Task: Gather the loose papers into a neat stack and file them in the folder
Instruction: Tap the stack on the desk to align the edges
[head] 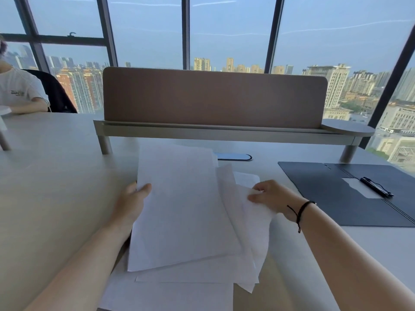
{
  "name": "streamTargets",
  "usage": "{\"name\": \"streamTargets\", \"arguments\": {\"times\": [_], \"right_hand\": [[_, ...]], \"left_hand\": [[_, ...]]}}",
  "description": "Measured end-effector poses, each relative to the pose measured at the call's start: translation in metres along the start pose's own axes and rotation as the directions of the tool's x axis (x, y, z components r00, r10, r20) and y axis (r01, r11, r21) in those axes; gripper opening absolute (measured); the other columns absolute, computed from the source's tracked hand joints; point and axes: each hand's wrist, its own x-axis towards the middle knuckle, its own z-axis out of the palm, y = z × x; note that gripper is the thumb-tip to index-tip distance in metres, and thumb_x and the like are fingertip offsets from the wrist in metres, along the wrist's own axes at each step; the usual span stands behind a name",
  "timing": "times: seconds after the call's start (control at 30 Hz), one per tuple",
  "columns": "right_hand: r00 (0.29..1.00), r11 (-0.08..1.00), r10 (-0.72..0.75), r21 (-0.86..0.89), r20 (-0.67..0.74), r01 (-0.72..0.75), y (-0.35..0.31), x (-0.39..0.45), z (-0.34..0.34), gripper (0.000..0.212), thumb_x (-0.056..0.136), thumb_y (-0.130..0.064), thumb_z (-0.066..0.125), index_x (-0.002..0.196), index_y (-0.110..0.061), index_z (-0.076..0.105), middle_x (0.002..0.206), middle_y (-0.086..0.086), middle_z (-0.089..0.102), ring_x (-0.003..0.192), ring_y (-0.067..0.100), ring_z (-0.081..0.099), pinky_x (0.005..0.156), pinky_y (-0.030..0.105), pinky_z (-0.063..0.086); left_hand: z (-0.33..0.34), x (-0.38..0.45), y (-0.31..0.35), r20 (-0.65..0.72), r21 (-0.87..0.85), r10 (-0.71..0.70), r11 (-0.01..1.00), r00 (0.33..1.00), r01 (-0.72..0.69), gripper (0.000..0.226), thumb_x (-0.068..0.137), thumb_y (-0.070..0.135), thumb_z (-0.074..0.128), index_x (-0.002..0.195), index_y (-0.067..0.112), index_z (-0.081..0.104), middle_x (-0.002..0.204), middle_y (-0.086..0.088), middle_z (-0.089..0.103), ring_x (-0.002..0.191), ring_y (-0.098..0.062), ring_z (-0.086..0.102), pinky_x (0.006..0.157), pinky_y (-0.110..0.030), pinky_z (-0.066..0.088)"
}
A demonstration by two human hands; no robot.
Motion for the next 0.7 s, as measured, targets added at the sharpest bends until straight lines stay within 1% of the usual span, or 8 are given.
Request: {"name": "streamTargets", "arguments": {"times": [0.17,0.3,0.37,0.43,0.5,0.63,0.67,0.7], "right_hand": [[0.989,0.85,0.055,0.527,-0.139,0.027,0.026,-0.028,-0.005,0.014,0.097,-0.009,0.058,0.088,-0.008,0.068,0.085,0.014,0.065,0.067,0.025,0.059,0.053,0.026,0.05],[0.998,0.869,0.004,0.494,0.067,-0.037,0.023,-0.045,0.006,0.018,0.099,-0.005,0.053,0.102,-0.007,0.071,0.099,0.015,0.077,0.079,0.028,0.073,0.065,0.035,0.06],[0.982,0.899,-0.011,0.433,0.19,-0.073,0.014,-0.052,0.019,0.022,0.1,-0.004,0.051,0.11,-0.007,0.071,0.106,0.014,0.078,0.09,0.029,0.075,0.072,0.037,0.062],[0.948,0.932,-0.018,0.349,0.318,-0.1,0.004,-0.059,0.034,0.021,0.1,-0.005,0.052,0.107,-0.006,0.071,0.103,0.013,0.078,0.085,0.027,0.075,0.064,0.032,0.06],[0.935,0.952,-0.037,0.297,0.352,-0.074,-0.005,-0.064,0.04,0.019,0.099,-0.009,0.056,0.106,-0.001,0.072,0.102,0.018,0.078,0.083,0.028,0.076,0.065,0.031,0.06],[0.986,0.904,0.047,0.427,-0.16,0.026,0.0,-0.045,0.023,0.03,0.091,-0.023,0.072,0.09,0.007,0.072,0.086,0.015,0.075,0.078,0.033,0.072,0.084,0.044,0.061],[0.96,0.886,0.099,0.463,-0.262,0.036,0.003,-0.041,0.017,0.037,0.088,-0.026,0.074,0.084,0.011,0.069,0.076,0.014,0.066,0.072,0.03,0.061,0.096,0.062,0.045],[0.942,0.86,0.151,0.509,-0.3,0.024,0.006,-0.04,0.012,0.042,0.085,-0.028,0.075,0.075,0.011,0.063,0.075,0.002,0.046,0.07,0.026,0.047,0.079,0.03,0.034]], "left_hand": [[-0.007,0.012,-0.005,-0.091,-0.18,-0.114,0.979,0.989,0.096,0.017,0.094,0.007,0.059,0.109,0.011,0.066,0.093,-0.008,0.067,0.076,-0.015,0.06,0.071,-0.027,0.047],[-0.001,0.014,-0.008,-0.104,-0.207,-0.123,0.973,0.987,0.099,0.026,0.093,0.005,0.061,0.119,0.004,0.064,0.095,-0.008,0.067,0.071,-0.01,0.061,0.066,-0.021,0.047],[0.001,0.015,-0.009,-0.084,-0.239,-0.156,0.962,0.984,0.132,0.026,0.093,0.003,0.06,0.119,0.0,0.063,0.077,-0.002,0.072,0.056,-0.004,0.066,0.056,-0.015,0.052],[-0.001,0.016,-0.009,-0.071,-0.245,-0.184,0.956,0.98,0.161,0.022,0.093,0.003,0.06,0.114,0.001,0.063,0.056,0.009,0.071,0.044,0.002,0.063,0.05,-0.013,0.052],[-0.002,0.015,-0.008,-0.061,-0.228,-0.184,0.959,0.981,0.166,0.011,0.091,0.004,0.062,0.1,-0.001,0.067,0.059,0.007,0.072,0.041,0.002,0.062,0.047,-0.013,0.051],[-0.007,0.015,-0.009,-0.058,-0.174,-0.175,0.971,0.983,0.163,0.012,0.088,0.01,0.068,0.092,-0.001,0.069,0.065,-0.002,0.071,0.039,-0.002,0.061,0.056,-0.024,0.051],[-0.009,0.017,-0.01,-0.048,-0.172,-0.181,0.97,0.982,0.171,0.01,0.087,0.011,0.069,0.089,0.001,0.07,0.067,-0.004,0.071,0.04,-0.004,0.062,0.061,-0.028,0.05],[-0.009,0.017,-0.009,-0.043,-0.174,-0.185,0.969,0.982,0.175,0.008,0.087,0.012,0.07,0.086,0.004,0.07,0.063,-0.001,0.071,0.041,-0.006,0.063,0.062,-0.029,0.049]]}}
